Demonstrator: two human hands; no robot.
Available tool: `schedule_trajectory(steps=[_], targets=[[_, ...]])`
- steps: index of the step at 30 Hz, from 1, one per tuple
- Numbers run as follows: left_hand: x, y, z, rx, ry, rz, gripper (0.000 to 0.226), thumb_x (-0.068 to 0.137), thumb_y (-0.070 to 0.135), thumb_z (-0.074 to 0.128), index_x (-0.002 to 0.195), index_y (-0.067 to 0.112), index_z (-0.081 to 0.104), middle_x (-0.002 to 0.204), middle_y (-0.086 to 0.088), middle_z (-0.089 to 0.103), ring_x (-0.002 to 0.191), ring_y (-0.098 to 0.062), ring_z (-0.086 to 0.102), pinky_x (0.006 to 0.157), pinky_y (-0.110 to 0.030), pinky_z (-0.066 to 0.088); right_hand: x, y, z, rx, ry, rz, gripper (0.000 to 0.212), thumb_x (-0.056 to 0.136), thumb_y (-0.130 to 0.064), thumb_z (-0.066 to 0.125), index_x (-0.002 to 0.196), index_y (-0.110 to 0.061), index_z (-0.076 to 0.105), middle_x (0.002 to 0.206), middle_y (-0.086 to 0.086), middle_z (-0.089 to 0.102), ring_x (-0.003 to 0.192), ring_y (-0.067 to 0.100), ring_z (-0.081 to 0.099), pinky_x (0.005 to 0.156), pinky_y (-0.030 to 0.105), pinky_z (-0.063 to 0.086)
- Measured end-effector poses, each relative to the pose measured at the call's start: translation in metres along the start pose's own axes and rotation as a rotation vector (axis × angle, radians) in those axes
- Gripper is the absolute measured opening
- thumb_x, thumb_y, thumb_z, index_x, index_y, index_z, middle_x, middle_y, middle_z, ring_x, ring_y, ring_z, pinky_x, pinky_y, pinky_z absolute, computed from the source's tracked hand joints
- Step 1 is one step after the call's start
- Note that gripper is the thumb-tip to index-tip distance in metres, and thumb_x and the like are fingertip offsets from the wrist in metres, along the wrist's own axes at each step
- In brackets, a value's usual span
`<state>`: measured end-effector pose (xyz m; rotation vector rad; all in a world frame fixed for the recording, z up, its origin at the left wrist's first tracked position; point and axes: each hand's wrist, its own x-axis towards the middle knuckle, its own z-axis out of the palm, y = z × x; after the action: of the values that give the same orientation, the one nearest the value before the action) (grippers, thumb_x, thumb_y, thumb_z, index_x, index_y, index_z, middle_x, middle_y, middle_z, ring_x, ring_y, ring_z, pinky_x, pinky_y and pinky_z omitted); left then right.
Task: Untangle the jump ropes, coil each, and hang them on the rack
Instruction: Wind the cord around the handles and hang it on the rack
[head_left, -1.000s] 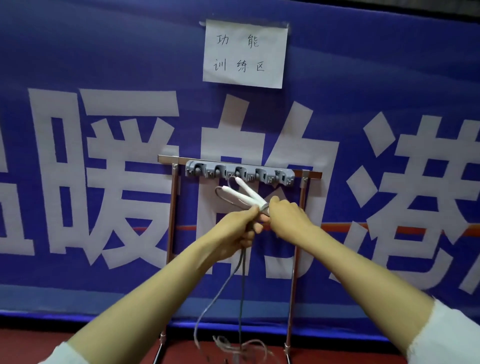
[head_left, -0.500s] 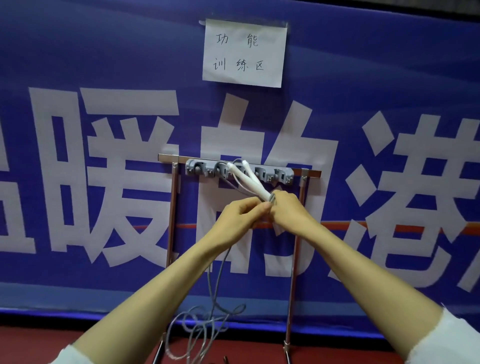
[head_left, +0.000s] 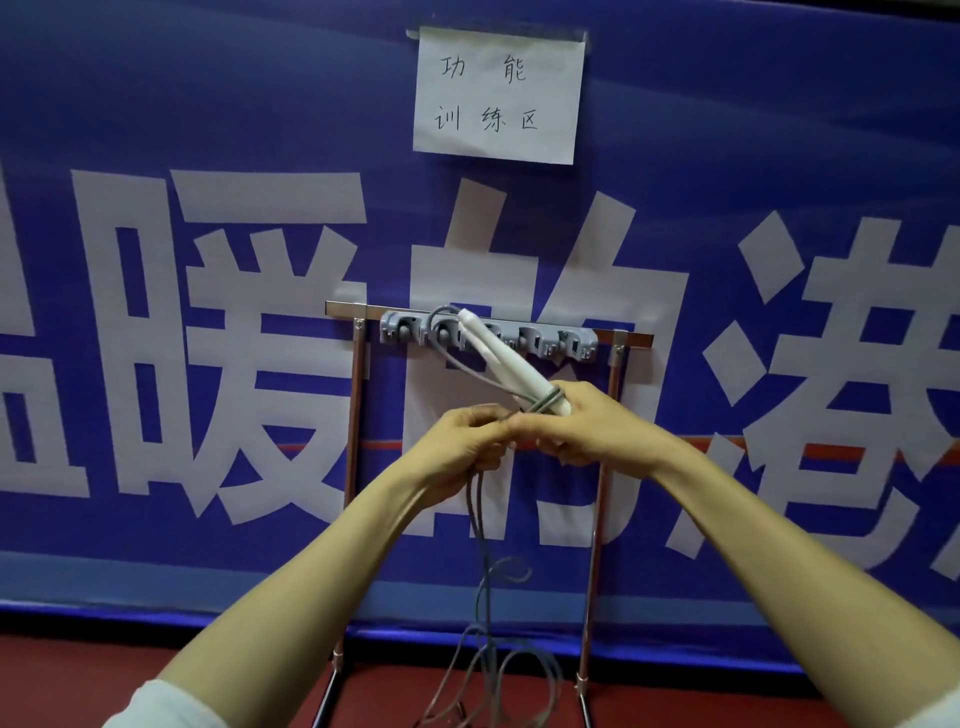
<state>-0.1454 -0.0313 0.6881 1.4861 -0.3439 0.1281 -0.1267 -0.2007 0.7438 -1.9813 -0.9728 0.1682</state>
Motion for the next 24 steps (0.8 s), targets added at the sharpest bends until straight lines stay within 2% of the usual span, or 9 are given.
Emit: schedule_trajectory(steps=[4,7,10,15,16,18,19,21,24], targets=[[0.003,-0.003,0.005,-0.040,0.026,0.001,0.022,0.076,0.030,0.067,0.074,0.012,0.056,0.056,0.005,0.048,0.044,-0.004,0.027,0.044,-0.015,0.024,0.002,0.002,0.005,0.173,0.082,0.039,0.051,0.082,-0.060,0.052,0.090,-0.010,0.054,0.055,0.003,0.051,0.041,0.011,0.034,0.040,0.021,0.024],[0.002,-0.005,0.004,-0.027,-0.008,0.017,0.023,0.077,0.030,0.065,0.074,0.013,0.050,0.054,0.007,0.050,0.044,-0.004,0.026,0.042,-0.015,0.025,0.001,0.006,0.005,0.250,0.087,0.019,0.040,0.095,-0.049,0.045,0.084,-0.011,0.052,0.052,0.002,0.049,0.039,0.010,0.032,0.038,0.020,0.021],[0.000,-0.007,-0.002,-0.075,-0.092,-0.030,0.017,0.081,0.026,0.062,0.084,0.010,0.057,0.057,0.005,0.046,0.046,-0.005,0.028,0.047,-0.015,0.026,-0.003,0.007,0.000,0.341,0.052,0.001,0.039,0.094,-0.047,0.046,0.081,-0.010,0.050,0.051,0.003,0.045,0.040,0.012,0.030,0.039,0.022,0.018],[0.002,-0.016,-0.021,0.111,-0.222,-0.049,0.008,0.081,0.018,0.067,0.076,0.020,0.073,0.074,0.001,0.063,0.072,-0.013,0.055,0.075,-0.027,0.046,-0.017,-0.006,-0.008,0.317,-0.248,0.045,0.035,0.090,-0.045,0.053,0.100,-0.012,0.045,0.059,0.004,0.046,0.045,0.011,0.035,0.042,0.023,0.021],[0.003,-0.012,-0.028,0.175,-0.172,-0.061,0.005,0.077,0.019,0.074,0.081,0.022,0.074,0.081,0.000,0.068,0.080,-0.017,0.062,0.080,-0.030,0.051,-0.021,-0.008,-0.006,0.284,-0.330,0.067,0.034,0.090,-0.043,0.052,0.100,-0.011,0.047,0.061,0.002,0.048,0.046,0.010,0.036,0.042,0.022,0.023],[0.010,-0.002,-0.044,0.357,-0.147,-0.054,0.026,0.074,0.023,0.081,0.098,0.022,0.071,0.102,-0.008,0.070,0.100,-0.029,0.065,0.089,-0.041,0.053,-0.026,-0.010,-0.001,0.248,-0.455,0.114,0.032,0.093,-0.045,0.050,0.094,-0.014,0.048,0.062,0.002,0.043,0.049,0.010,0.034,0.045,0.024,0.022],[0.014,0.006,-0.046,0.427,-0.261,-0.013,0.021,0.081,0.015,0.074,0.100,0.022,0.069,0.102,-0.008,0.070,0.098,-0.029,0.066,0.085,-0.039,0.053,-0.028,-0.010,0.000,0.251,-0.484,0.140,0.031,0.093,-0.046,0.049,0.089,-0.015,0.048,0.061,0.002,0.041,0.049,0.010,0.032,0.046,0.024,0.021],[0.017,0.030,-0.045,0.501,-0.415,0.000,0.035,0.083,-0.011,0.062,0.093,0.022,0.072,0.090,0.001,0.073,0.082,-0.014,0.069,0.074,-0.025,0.054,-0.030,-0.006,0.000,0.261,-0.518,0.207,0.032,0.091,-0.047,0.049,0.085,-0.016,0.046,0.059,0.001,0.039,0.049,0.010,0.028,0.046,0.023,0.020],[0.017,0.062,-0.024,0.574,-0.534,0.007,0.014,0.077,0.000,0.074,0.082,0.013,0.075,0.078,0.000,0.073,0.071,-0.012,0.067,0.071,-0.023,0.053,-0.028,0.003,0.009,0.199,-0.630,0.344,0.034,0.089,-0.050,0.049,0.080,-0.018,0.045,0.056,-0.002,0.039,0.047,0.010,0.024,0.044,0.020,0.019]])
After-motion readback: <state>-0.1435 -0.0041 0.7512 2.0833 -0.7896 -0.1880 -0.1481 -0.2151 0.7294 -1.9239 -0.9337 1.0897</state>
